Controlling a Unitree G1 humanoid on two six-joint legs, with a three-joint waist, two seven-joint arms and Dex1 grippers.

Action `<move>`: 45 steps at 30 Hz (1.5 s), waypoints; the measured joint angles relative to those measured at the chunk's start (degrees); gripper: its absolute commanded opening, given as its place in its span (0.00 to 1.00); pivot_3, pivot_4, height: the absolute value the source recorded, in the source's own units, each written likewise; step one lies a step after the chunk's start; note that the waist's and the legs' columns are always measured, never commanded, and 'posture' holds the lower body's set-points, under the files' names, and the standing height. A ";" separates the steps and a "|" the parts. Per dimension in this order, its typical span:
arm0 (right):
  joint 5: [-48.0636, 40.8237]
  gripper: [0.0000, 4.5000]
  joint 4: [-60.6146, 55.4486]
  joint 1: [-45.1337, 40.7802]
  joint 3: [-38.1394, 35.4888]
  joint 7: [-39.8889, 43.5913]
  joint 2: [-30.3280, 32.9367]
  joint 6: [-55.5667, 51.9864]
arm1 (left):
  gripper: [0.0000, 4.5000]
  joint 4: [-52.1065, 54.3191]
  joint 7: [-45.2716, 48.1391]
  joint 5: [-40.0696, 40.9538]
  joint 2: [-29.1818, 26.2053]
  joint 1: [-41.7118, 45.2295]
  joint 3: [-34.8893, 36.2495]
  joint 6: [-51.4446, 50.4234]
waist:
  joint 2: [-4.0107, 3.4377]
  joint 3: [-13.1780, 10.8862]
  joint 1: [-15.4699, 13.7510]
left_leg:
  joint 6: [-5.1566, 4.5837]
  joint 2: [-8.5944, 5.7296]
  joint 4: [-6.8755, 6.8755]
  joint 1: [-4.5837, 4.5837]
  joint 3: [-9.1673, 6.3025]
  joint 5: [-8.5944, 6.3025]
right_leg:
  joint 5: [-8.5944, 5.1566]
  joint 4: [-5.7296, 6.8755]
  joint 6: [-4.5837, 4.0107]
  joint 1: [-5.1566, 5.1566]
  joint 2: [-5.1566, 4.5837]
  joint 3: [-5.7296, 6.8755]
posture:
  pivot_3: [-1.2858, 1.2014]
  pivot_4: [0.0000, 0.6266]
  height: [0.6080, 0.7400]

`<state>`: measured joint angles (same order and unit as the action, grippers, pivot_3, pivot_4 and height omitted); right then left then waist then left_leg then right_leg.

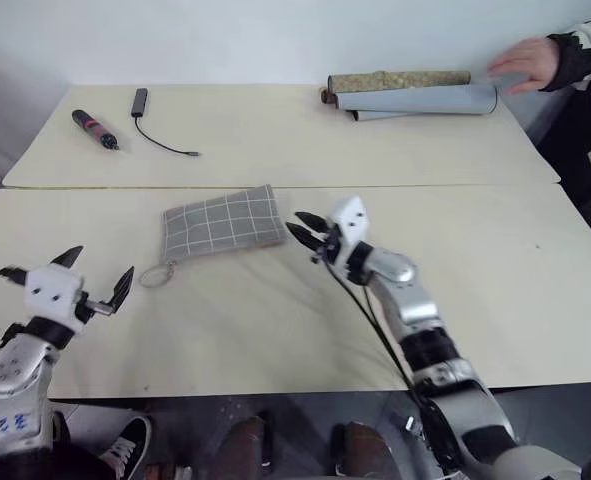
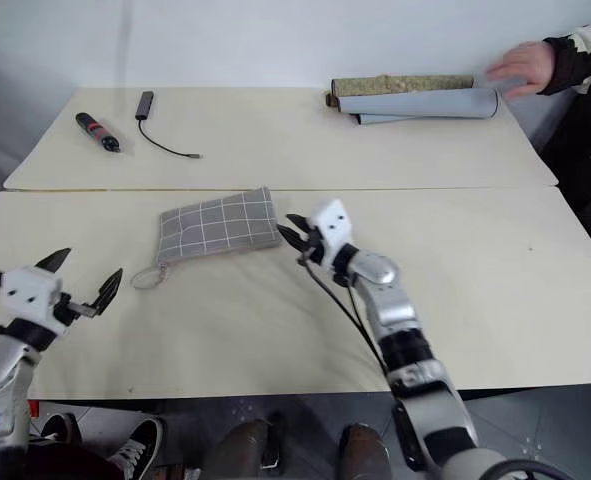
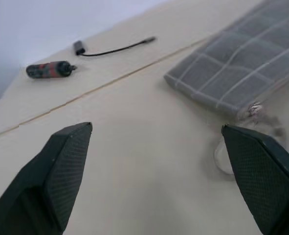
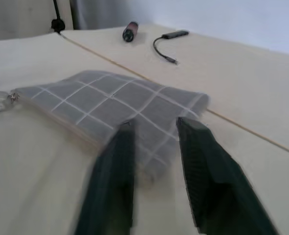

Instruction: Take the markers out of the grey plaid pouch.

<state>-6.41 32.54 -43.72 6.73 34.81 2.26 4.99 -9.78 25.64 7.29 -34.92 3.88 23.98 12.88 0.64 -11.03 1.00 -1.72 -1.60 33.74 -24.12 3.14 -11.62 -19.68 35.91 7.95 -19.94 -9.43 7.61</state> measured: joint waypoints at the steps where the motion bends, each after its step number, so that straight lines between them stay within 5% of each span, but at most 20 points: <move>1: 1.38 0.01 3.25 -2.37 0.67 -1.56 -1.54 0.77 | 1.00 -1.94 -0.28 -1.83 -0.79 1.78 -1.18 1.87 | 0.00 0.00 0.31 | 0.00 0.01 -0.02 0.00 0.03 0.01 | 0.01 0.00 -0.01 -0.02 0.01 -0.01 | 0.52 0.24 1.00; 9: 9.44 0.01 25.29 -11.04 2.75 -10.07 -4.10 6.70 | 1.00 -19.97 -3.21 -15.01 -7.02 13.41 -11.75 16.06 | 0.17 0.09 0.78 | -0.13 0.07 -0.22 -0.05 0.27 0.10 | 0.02 0.06 -0.03 -0.30 0.01 -0.08 | 0.52 0.24 1.00; 23: 11.76 0.01 27.39 -12.39 2.84 -10.20 -3.60 8.78 | 1.00 -38.48 -3.03 -21.58 -17.88 20.56 -20.60 38.31 | 0.22 0.13 1.07 | -0.07 0.25 -0.29 0.01 0.63 0.09 | 0.10 0.15 -0.16 -0.54 0.02 -0.20 | 0.52 0.24 1.00; 35: 11.71 0.01 26.41 -11.60 1.83 -9.26 -3.40 8.52 | 1.00 -43.87 -7.35 -26.59 -14.32 28.49 -26.24 39.76 | 0.24 0.14 0.60 | -0.14 0.22 -0.14 0.01 0.63 0.13 | 0.10 0.38 -0.15 -0.54 -0.01 -0.19 | 0.52 0.24 1.00; 38: 11.71 0.00 25.84 -11.32 1.82 -9.22 -3.12 8.42 | 0.86 -46.20 -6.59 -26.54 -12.75 30.96 -27.34 39.51 | 0.23 0.14 0.52 | -0.15 0.22 -0.07 0.02 0.61 0.13 | 0.10 0.56 -0.15 -0.56 -0.03 -0.18 | 0.52 0.24 1.00; 45: 11.71 0.00 24.44 -10.92 1.81 -9.15 -2.72 7.87 | 0.34 -48.11 -2.12 -24.79 -10.86 31.89 -28.94 40.45 | 0.23 0.14 0.63 | -0.19 0.24 -0.04 0.01 0.62 0.15 | 0.10 0.60 -0.15 -0.59 -0.03 -0.16 | 0.52 0.24 1.00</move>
<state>5.31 56.98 -54.64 8.53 25.66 -0.46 12.86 -57.88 23.52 -17.50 -45.77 35.77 -4.96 53.33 0.87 -10.89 1.63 -1.91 -1.36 33.70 -24.11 3.76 -11.47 -19.58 36.50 7.80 -20.53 -9.46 7.45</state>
